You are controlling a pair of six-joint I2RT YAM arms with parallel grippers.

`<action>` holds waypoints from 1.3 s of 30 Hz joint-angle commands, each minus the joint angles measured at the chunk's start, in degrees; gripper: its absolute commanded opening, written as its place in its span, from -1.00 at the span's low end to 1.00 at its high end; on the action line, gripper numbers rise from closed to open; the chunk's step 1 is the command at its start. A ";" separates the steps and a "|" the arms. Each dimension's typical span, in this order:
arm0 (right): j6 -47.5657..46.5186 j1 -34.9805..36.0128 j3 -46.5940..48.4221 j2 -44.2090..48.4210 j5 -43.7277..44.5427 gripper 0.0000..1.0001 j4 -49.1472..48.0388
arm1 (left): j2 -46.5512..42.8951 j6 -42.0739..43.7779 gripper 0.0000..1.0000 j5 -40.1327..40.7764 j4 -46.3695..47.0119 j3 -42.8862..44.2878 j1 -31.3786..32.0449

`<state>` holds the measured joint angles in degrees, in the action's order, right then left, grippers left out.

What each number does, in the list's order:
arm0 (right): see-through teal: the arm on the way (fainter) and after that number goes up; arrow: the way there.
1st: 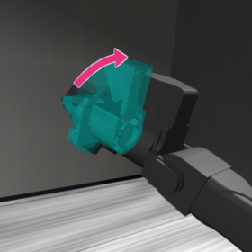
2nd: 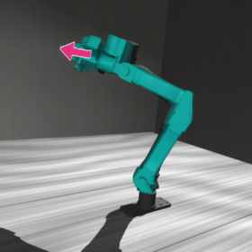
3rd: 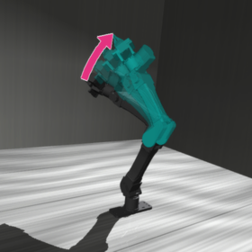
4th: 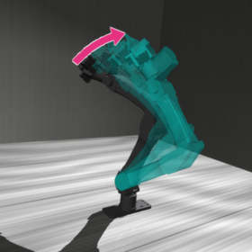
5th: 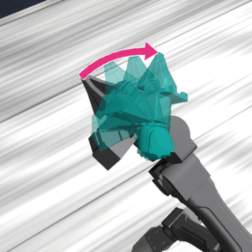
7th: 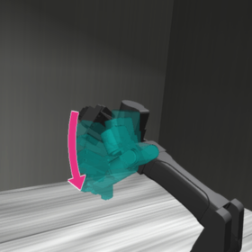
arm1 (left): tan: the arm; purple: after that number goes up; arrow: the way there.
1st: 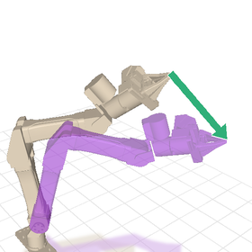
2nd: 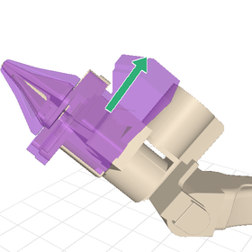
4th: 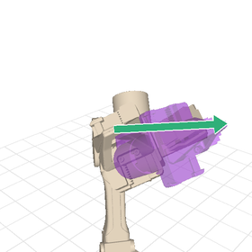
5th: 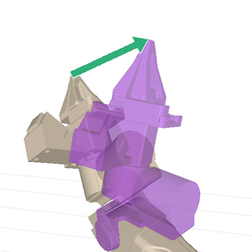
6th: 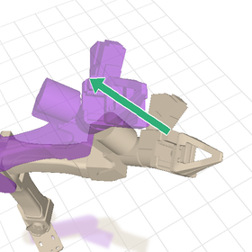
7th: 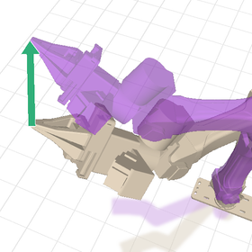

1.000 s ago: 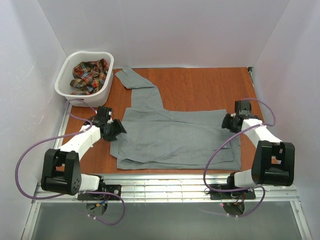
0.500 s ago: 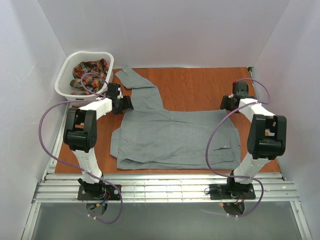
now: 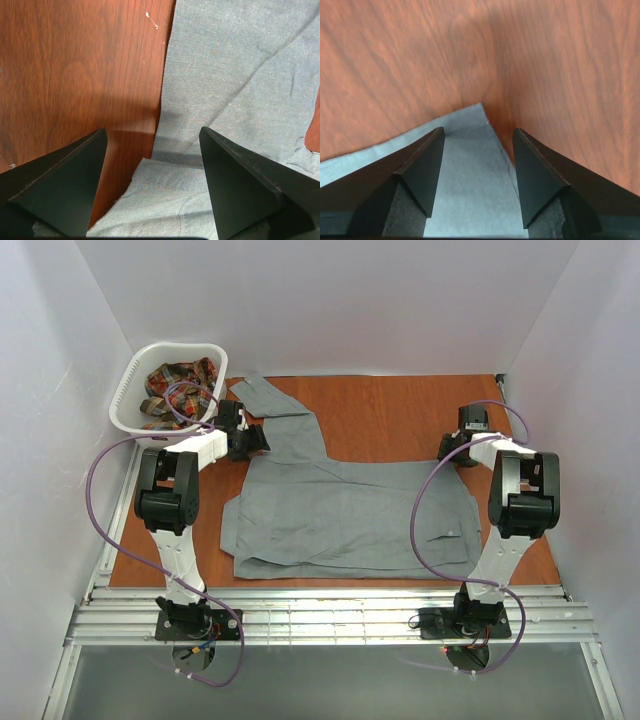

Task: Fold and stack the long sleeve shirts
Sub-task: Fold the shirt

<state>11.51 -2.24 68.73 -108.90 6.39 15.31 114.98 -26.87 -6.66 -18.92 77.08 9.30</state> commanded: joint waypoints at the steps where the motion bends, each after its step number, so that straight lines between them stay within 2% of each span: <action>1: -0.52 0.57 2.02 -2.36 1.60 0.01 -1.95 | 1.30 -0.11 0.43 0.06 -1.38 -0.96 -0.25; 6: -1.14 1.71 1.23 -4.12 3.19 -0.15 -1.78 | 1.30 -0.29 0.42 0.15 -1.21 -1.32 -0.25; 10: -0.70 1.71 -0.08 -4.13 2.05 -0.73 -1.60 | 1.39 -0.11 0.40 0.24 -1.21 -1.14 -0.25; 16: -1.49 1.71 -0.09 -3.16 1.26 -0.97 -1.60 | 1.83 -0.11 0.29 -1.16 -1.21 -0.61 -0.25; 22: -2.54 1.71 -0.09 -2.63 -0.24 -0.97 -1.51 | 3.06 -0.72 0.13 -2.22 -0.95 0.44 -0.25; 33: -2.45 2.06 -0.70 -2.98 -1.12 -0.97 -1.69 | 7.98 -0.81 -0.03 -2.75 -1.03 4.57 0.98; 38: -2.54 2.07 -0.53 -2.72 -1.38 -0.97 -1.69 | 9.91 -0.99 -0.16 0.85 -2.17 4.57 3.53; 39: -2.46 2.15 -0.61 -2.54 -1.47 -0.97 -1.69 | 10.09 -0.99 -0.24 3.12 -2.61 4.66 3.88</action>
<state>9.76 -0.60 69.54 -110.85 6.66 11.79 121.10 -28.03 -7.60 -15.38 83.11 11.25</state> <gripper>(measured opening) 0.016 0.406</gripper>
